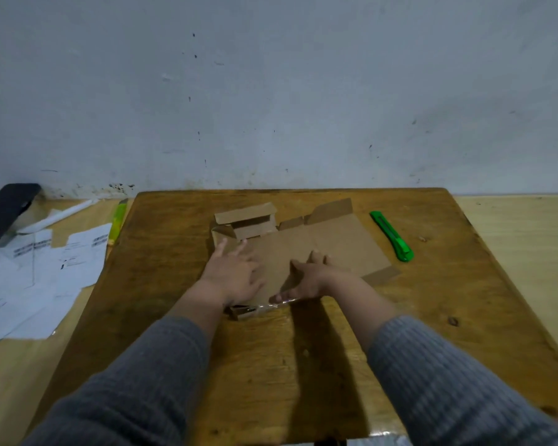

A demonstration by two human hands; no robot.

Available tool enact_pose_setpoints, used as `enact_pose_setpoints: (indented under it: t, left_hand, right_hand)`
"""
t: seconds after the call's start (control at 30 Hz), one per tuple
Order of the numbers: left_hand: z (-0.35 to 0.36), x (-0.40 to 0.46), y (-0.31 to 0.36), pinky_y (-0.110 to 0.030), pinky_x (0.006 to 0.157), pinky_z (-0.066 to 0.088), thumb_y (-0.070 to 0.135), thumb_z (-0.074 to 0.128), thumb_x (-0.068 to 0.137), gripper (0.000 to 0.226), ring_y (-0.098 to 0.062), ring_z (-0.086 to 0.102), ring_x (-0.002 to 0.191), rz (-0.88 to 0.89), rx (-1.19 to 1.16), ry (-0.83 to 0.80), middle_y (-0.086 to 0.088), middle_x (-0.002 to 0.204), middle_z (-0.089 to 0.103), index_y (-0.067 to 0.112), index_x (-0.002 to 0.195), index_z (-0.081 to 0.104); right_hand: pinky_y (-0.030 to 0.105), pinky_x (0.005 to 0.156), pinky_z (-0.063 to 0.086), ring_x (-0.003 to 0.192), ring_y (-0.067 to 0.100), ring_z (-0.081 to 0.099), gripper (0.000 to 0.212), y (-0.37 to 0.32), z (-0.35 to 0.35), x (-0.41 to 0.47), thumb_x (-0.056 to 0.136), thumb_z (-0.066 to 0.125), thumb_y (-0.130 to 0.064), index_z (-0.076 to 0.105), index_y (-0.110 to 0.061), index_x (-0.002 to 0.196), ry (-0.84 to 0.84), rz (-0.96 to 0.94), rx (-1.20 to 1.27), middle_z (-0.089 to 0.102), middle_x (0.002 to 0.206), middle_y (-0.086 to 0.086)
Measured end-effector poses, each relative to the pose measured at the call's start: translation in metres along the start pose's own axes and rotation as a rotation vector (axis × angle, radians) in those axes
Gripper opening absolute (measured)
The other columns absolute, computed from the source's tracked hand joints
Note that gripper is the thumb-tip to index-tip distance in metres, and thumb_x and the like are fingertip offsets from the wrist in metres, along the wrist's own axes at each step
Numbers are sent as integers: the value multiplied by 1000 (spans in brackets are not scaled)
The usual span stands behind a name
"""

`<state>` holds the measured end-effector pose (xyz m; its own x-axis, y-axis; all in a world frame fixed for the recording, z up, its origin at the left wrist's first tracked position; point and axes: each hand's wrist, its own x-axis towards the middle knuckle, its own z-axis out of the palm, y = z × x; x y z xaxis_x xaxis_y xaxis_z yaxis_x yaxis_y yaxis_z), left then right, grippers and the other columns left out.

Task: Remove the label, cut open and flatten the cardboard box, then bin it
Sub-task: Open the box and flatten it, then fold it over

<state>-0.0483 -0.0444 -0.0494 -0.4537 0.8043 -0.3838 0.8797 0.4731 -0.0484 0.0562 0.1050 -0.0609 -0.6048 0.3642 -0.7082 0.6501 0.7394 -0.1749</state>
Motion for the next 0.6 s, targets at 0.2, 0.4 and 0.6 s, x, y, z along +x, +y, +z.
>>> enact_pose_setpoints:
  t: [0.2, 0.4, 0.6]
  left_hand:
    - [10, -8, 34, -54, 116, -10, 48, 15, 101, 50, -20, -2, 150, -161, -141, 30, 8, 161, 16, 38, 147, 34]
    - [4, -2, 57, -53, 116, -10, 38, 26, 100, 48, -25, -8, 149, -328, -327, -23, 2, 163, 8, 35, 148, 33]
    - [0, -2, 66, -56, 115, -11, 30, 30, 100, 56, -26, -14, 148, -279, -331, -62, 0, 163, -3, 29, 154, 14]
  right_hand:
    - [69, 107, -7, 146, 33, -9, 96, 20, -8, 2, 69, 64, -68, 12, -46, 146, 162, -68, -225, -4, 161, 3]
    - [67, 110, -6, 144, 23, 23, 43, 15, -9, 3, 92, 49, -42, 51, -26, 131, 567, -35, -286, 40, 148, -1]
    - [66, 108, -12, 147, 30, -8, 65, 24, 25, -5, 93, 23, -62, 3, -37, 150, 315, -21, -276, -4, 161, 5]
